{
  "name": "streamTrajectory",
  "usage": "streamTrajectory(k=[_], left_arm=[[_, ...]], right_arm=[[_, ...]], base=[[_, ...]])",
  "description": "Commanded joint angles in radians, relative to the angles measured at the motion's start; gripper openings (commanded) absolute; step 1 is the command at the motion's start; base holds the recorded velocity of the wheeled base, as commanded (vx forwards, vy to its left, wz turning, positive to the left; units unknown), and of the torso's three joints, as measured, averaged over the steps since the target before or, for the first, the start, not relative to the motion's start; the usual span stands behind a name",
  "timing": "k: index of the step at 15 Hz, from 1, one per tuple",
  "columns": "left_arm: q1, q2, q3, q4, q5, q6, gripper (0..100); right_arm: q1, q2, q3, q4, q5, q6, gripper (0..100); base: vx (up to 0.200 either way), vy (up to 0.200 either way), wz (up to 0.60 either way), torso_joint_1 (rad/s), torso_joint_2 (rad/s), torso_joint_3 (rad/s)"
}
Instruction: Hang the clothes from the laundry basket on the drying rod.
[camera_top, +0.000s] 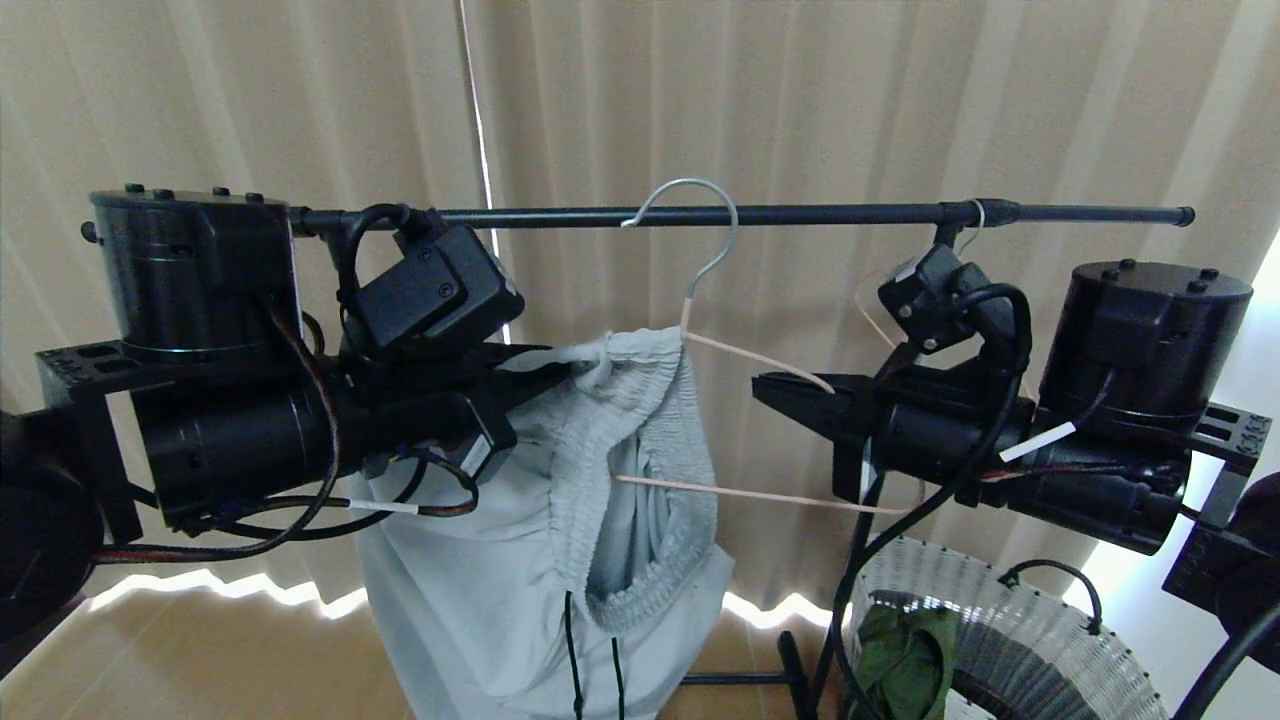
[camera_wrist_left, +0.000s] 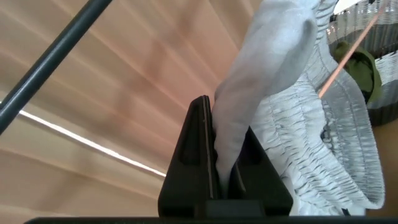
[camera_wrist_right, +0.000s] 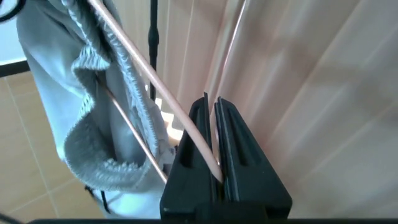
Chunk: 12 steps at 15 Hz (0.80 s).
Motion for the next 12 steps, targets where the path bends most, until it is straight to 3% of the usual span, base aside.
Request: streamTrajectory(k=[1, 2, 5, 10, 11, 12], left_arm=[[0.000, -0.015, 0.027, -0.018, 0.002, -0.002, 0], [0.000, -0.018, 0.039, -0.033, 0.002, 0.000, 0], [0.004, -0.020, 0.047, -0.047, 0.015, -0.005, 0], [0.069, -0.020, 0.070, -0.045, 0.188, -0.011, 0], [0.070, -0.020, 0.070, -0.047, 0.191, -0.011, 0], [0.092, -0.020, 0.070, -0.047, 0.234, -0.022, 0]], right_arm=[[0.000, 0.004, 0.001, -0.006, 0.001, 0.001, 0], [0.000, 0.007, -0.001, -0.006, 0.000, 0.000, 100], [-0.001, 0.007, -0.004, -0.007, -0.005, -0.002, 100], [-0.066, -0.008, 0.008, -0.009, -0.019, -0.037, 100], [-0.069, -0.006, 0.008, -0.009, -0.019, -0.040, 100], [-0.086, -0.008, 0.022, -0.007, -0.051, -0.052, 100]], base=[[0.000, 0.000, 0.00, 0.000, 0.00, 0.000], [0.000, 0.000, 0.00, 0.000, 0.00, 0.000], [0.000, 0.000, 0.00, 0.000, 0.00, 0.000], [0.000, 0.000, 0.00, 0.000, 0.00, 0.000], [0.000, 0.000, 0.00, 0.000, 0.00, 0.000], [0.000, 0.000, 0.00, 0.000, 0.00, 0.000]])
